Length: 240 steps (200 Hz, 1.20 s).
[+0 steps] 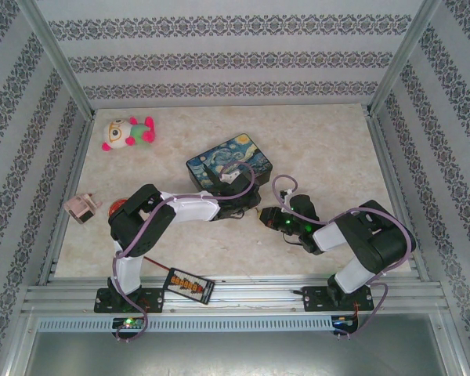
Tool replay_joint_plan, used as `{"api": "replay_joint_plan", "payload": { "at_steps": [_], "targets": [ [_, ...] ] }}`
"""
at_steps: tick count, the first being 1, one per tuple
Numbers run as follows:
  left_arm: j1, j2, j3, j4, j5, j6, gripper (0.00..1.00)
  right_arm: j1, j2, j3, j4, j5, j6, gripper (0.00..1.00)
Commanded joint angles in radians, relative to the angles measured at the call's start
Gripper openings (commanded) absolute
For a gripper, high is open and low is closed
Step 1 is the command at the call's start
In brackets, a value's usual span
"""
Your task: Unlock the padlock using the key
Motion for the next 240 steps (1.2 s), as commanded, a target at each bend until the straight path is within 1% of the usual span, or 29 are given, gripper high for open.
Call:
{"api": "replay_joint_plan", "payload": {
  "at_steps": [1,26,77,170,207,240],
  "targets": [
    [0.003,-0.018,-0.009,0.035,0.065,-0.048,0.06,-0.012,-0.030,0.017,0.120,-0.010,0.015,0.00],
    [0.002,-0.013,-0.017,0.058,0.075,-0.076,0.05,-0.008,-0.029,0.017,0.128,-0.018,0.019,0.00],
    [0.003,-0.026,-0.061,0.105,0.078,-0.176,0.05,-0.008,-0.024,-0.015,0.147,0.007,0.029,0.00],
    [0.003,-0.025,-0.082,0.137,0.102,-0.179,0.05,-0.035,-0.025,-0.016,0.180,0.006,0.048,0.00],
    [0.005,-0.022,-0.085,0.146,0.106,-0.188,0.05,-0.036,-0.038,-0.022,0.186,0.019,0.050,0.00],
    [0.005,-0.015,-0.082,0.160,0.116,-0.193,0.05,-0.036,-0.031,-0.015,0.189,0.006,0.053,0.00]
  ]
}}
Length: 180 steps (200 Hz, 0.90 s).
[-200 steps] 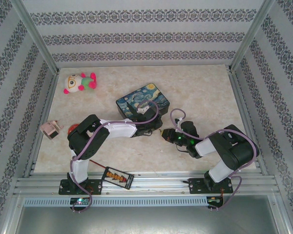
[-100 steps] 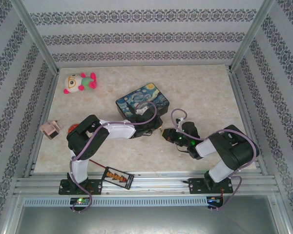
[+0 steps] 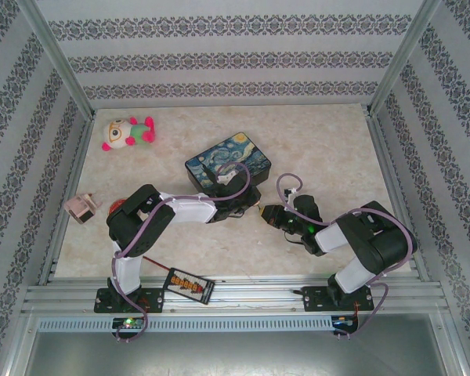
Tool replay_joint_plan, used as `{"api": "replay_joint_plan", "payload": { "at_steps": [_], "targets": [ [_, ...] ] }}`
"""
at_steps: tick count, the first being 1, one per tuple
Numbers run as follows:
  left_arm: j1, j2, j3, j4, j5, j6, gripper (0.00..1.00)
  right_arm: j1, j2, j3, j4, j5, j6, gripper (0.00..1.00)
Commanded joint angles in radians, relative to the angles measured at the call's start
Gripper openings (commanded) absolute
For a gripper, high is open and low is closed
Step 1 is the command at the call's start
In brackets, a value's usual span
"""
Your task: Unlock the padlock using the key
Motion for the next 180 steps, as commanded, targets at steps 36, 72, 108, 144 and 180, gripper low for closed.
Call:
{"api": "replay_joint_plan", "payload": {
  "at_steps": [36,72,108,144,180],
  "targets": [
    [-0.006,0.005,-0.027,0.047,0.122,-0.074,0.05,-0.020,0.006,0.040,0.153,-0.043,0.035,0.00],
    [-0.006,0.002,-0.031,0.060,0.163,-0.047,0.05,-0.057,0.050,0.078,0.191,-0.145,0.060,0.00],
    [-0.006,-0.010,-0.045,0.065,0.177,-0.038,0.05,-0.085,0.103,0.088,0.281,-0.204,0.109,0.00],
    [-0.005,-0.016,-0.056,0.074,0.177,-0.044,0.05,-0.114,0.135,0.078,0.351,-0.226,0.148,0.00],
    [-0.003,-0.024,-0.063,0.081,0.178,-0.049,0.05,-0.139,0.160,0.063,0.425,-0.240,0.195,0.00]
  ]
}}
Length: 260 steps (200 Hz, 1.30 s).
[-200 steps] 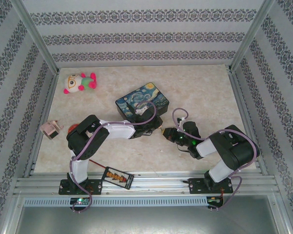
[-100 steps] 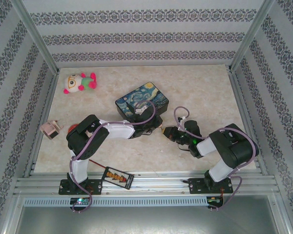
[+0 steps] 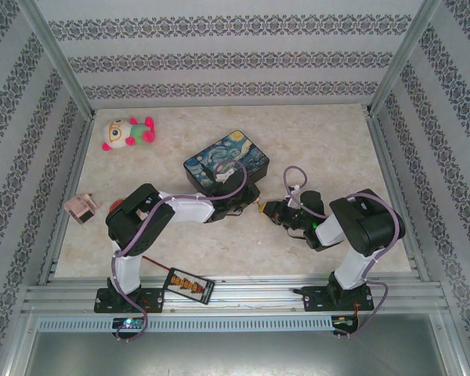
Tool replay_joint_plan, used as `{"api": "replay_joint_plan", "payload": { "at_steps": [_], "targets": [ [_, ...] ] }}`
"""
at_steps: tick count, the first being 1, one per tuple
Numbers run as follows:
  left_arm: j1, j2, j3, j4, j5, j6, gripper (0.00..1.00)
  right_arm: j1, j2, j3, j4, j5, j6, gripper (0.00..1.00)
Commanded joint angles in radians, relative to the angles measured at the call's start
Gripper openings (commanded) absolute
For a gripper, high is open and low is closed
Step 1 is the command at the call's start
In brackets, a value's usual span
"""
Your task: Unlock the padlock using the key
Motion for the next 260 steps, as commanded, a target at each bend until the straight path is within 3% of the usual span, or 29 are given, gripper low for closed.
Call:
{"api": "replay_joint_plan", "payload": {
  "at_steps": [1,130,260],
  "targets": [
    [-0.024,-0.022,-0.033,-0.002,0.155,-0.057,0.05,-0.023,0.007,0.033,0.238,0.007,0.039,0.00],
    [-0.013,-0.022,-0.047,0.030,0.162,-0.107,0.05,-0.027,-0.002,-0.044,0.263,0.051,0.014,0.00],
    [-0.013,-0.012,-0.045,0.056,0.171,-0.109,0.05,0.012,0.068,-0.009,0.263,0.039,0.021,0.00]
  ]
}}
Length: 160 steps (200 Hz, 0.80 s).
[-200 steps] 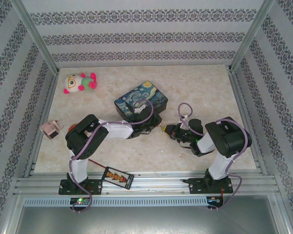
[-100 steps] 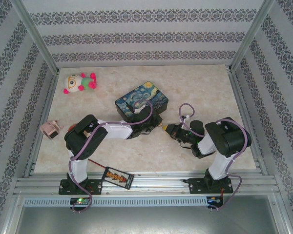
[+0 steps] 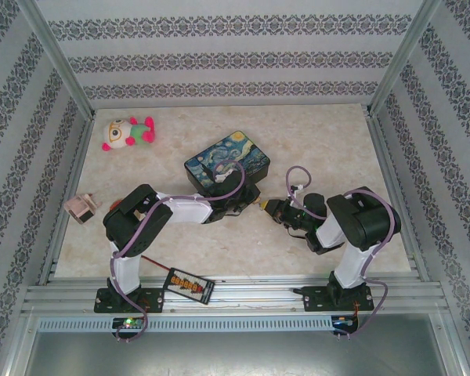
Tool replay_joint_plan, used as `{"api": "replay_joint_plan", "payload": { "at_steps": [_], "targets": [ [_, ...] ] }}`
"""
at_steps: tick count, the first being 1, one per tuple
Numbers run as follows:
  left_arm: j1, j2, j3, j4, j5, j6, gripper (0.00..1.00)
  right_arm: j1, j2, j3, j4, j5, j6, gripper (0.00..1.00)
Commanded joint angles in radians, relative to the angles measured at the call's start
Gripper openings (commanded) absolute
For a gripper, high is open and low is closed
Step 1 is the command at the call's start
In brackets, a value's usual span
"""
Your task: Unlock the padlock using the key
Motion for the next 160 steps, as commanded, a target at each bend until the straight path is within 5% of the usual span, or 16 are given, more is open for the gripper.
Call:
{"api": "replay_joint_plan", "payload": {
  "at_steps": [1,160],
  "targets": [
    [-0.018,0.006,-0.022,0.024,0.129,-0.085,0.05,0.016,0.017,0.027,0.085,0.024,-0.023,0.00],
    [-0.015,-0.016,-0.047,0.028,0.103,-0.061,0.05,0.010,0.052,0.019,0.085,0.006,-0.022,0.00]
  ]
}}
